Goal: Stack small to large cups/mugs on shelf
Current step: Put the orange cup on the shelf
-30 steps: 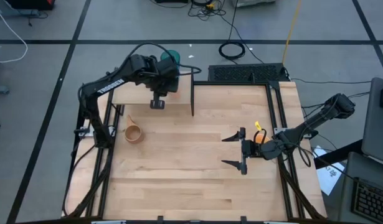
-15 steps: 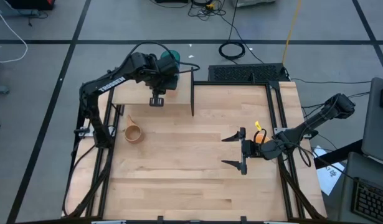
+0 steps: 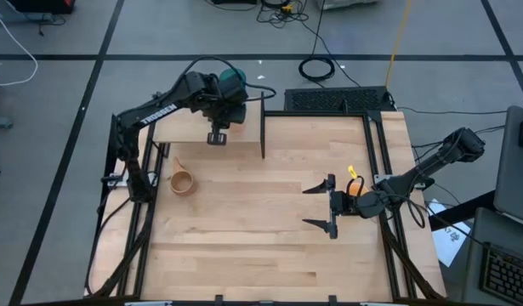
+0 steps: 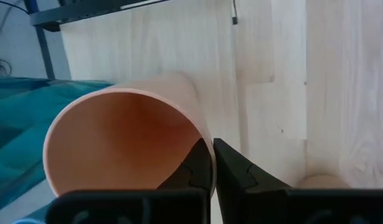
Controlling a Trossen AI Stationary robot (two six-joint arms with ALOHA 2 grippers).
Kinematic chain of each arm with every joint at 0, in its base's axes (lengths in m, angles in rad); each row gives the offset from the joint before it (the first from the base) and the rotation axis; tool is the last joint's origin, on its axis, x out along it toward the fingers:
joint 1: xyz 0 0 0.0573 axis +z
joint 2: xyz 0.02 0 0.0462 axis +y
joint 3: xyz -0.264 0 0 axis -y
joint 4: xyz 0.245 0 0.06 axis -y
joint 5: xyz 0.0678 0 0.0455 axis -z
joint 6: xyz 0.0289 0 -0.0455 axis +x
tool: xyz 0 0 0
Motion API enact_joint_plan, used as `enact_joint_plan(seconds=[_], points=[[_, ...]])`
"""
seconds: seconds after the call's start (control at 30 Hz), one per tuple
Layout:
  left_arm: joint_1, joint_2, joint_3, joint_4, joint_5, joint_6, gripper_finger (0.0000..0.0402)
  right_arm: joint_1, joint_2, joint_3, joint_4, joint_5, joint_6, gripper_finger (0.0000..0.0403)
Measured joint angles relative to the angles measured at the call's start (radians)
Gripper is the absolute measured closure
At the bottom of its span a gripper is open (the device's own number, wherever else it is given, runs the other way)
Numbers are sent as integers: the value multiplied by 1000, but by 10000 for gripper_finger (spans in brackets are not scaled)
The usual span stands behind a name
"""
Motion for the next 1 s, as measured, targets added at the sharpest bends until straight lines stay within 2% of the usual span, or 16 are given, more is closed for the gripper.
enact_joint_plan(seconds=[0.1,0.3,0.43,1.0], points=[[1,-4,0,10,-10,0,392,0,0,0,0,-1,0,12],[1,-4,0,12,-43,-15,345,0,0,0,0,-3,-8,12],[1,-4,0,37,-45,-16,328,0,0,0,0,-3,-8,12],[-47,-16,1,108,-72,-21,325,0,0,0,-2,-4,-11,12]])
